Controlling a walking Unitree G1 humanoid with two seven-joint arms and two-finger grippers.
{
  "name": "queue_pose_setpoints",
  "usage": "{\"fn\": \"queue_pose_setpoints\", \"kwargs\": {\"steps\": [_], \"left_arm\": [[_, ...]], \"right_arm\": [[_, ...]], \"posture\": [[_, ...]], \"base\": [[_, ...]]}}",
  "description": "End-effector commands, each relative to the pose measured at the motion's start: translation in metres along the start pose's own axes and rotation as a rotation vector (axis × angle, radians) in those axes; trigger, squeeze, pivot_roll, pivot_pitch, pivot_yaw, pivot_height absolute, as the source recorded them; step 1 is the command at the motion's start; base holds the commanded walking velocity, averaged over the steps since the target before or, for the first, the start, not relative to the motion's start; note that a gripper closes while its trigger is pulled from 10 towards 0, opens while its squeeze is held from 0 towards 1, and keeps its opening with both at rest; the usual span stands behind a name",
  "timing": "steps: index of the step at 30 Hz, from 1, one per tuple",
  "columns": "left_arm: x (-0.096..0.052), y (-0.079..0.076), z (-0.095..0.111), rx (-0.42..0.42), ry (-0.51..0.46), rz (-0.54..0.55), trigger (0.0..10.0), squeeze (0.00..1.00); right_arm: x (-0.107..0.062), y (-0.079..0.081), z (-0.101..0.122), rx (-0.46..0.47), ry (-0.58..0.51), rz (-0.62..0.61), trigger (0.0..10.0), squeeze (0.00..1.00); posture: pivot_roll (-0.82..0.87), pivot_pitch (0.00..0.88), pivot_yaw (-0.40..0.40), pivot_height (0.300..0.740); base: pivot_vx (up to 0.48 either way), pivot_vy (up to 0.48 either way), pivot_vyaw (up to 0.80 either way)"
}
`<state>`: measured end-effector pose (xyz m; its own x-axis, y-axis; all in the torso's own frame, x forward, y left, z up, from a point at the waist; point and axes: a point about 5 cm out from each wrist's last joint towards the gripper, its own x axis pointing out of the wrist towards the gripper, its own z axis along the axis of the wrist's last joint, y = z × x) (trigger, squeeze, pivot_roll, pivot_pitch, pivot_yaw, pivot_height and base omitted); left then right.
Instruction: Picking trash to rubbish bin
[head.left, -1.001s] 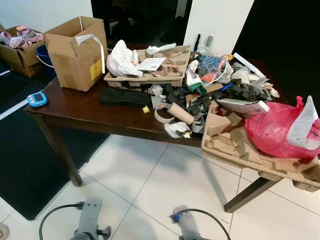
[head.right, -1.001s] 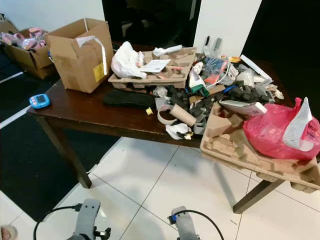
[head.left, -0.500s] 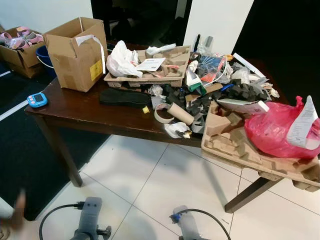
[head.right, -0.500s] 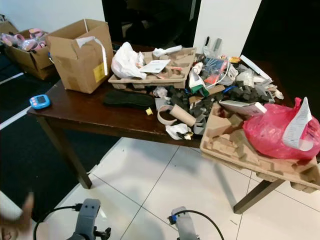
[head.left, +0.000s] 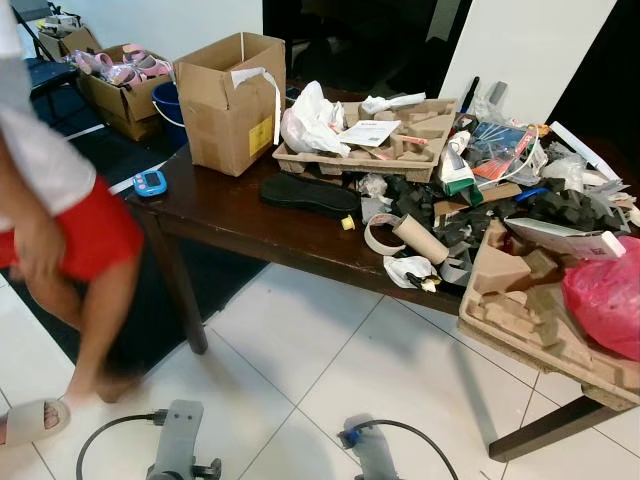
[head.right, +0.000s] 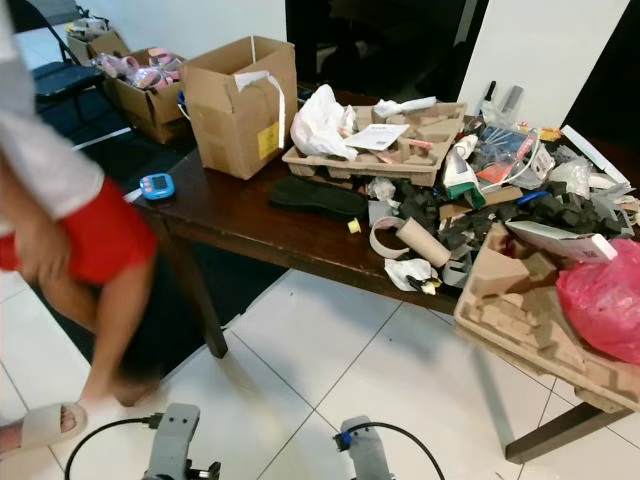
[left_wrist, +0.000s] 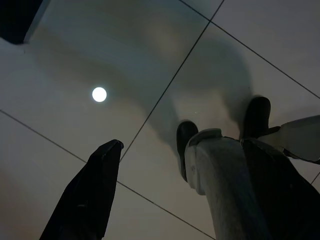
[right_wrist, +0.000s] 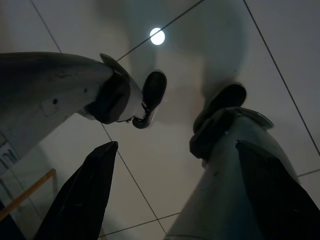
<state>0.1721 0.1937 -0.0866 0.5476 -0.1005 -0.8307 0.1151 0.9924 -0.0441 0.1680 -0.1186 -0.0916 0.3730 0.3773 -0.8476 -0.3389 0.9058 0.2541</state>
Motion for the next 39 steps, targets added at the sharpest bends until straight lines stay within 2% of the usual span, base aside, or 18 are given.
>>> {"fn": "queue_pose_setpoints", "kwargs": {"steps": [1,8,12,25,28,32,33,35,37,38,39], "left_arm": [[-0.001,0.002,-0.003,0.018,0.005,0.008,10.0,0.0],[-0.001,0.002,-0.002,0.011,0.003,0.016,10.0,0.0],[-0.001,0.002,-0.002,-0.035,-0.01,0.015,10.0,0.0],[-0.002,0.004,-0.004,-0.039,-0.006,0.016,10.0,0.0],[-0.002,0.004,-0.005,-0.039,-0.008,0.021,10.0,0.0],[-0.003,0.007,-0.006,-0.055,-0.011,0.039,10.0,0.0],[-0.003,0.007,-0.006,-0.055,-0.011,0.039,10.0,0.0],[-0.004,0.008,-0.008,-0.062,-0.011,0.042,10.0,0.0],[-0.004,0.008,-0.009,-0.062,-0.009,0.041,10.0,0.0],[-0.004,0.008,-0.009,-0.061,-0.008,0.041,10.0,0.0],[-0.004,0.008,-0.009,-0.061,-0.008,0.041,10.0,0.0]], "right_arm": [[0.0,0.0,-0.008,0.01,0.027,-0.003,10.0,0.0],[-0.001,0.0,-0.01,0.013,0.031,-0.003,10.0,0.0],[-0.002,-0.002,-0.011,0.01,0.033,-0.004,10.0,0.0],[0.0,0.002,-0.008,0.011,0.026,0.002,10.0,0.0],[0.001,0.003,0.001,0.006,-0.019,0.018,10.0,0.0],[0.002,0.019,0.029,-0.048,-0.116,0.243,10.0,0.0],[0.002,0.019,0.029,-0.048,-0.116,0.243,10.0,0.0],[-0.001,0.028,0.053,-0.034,-0.195,0.415,10.0,0.0],[-0.009,0.038,0.086,-0.033,-0.296,0.615,10.0,0.0],[-0.012,0.041,0.095,-0.036,-0.324,0.67,10.0,0.0],[-0.012,0.041,0.095,-0.036,-0.324,0.67,10.0,0.0]], "posture": [[0.15,0.065,-0.043,0.74],[0.15,0.067,-0.049,0.74],[0.15,0.071,-0.051,0.74],[0.15,0.074,-0.048,0.74],[0.15,0.077,-0.048,0.74],[0.15,0.089,-0.047,0.74],[0.15,0.089,-0.047,0.74],[0.15,0.095,-0.05,0.74],[0.16,0.106,-0.053,0.74],[0.16,0.106,-0.053,0.74],[0.16,0.106,-0.053,0.74]], "base": [[0.0,0.0,0.0],[0.0,-0.411,0.0],[0.0,0.0,0.0],[0.0,0.0,0.0],[0.0,0.0,0.0],[0.0,0.0,0.0],[0.0,0.0,0.0],[0.0,0.0,0.0],[0.0,0.0,0.0],[0.0,0.0,0.0],[0.0,0.0,0.0]]}}
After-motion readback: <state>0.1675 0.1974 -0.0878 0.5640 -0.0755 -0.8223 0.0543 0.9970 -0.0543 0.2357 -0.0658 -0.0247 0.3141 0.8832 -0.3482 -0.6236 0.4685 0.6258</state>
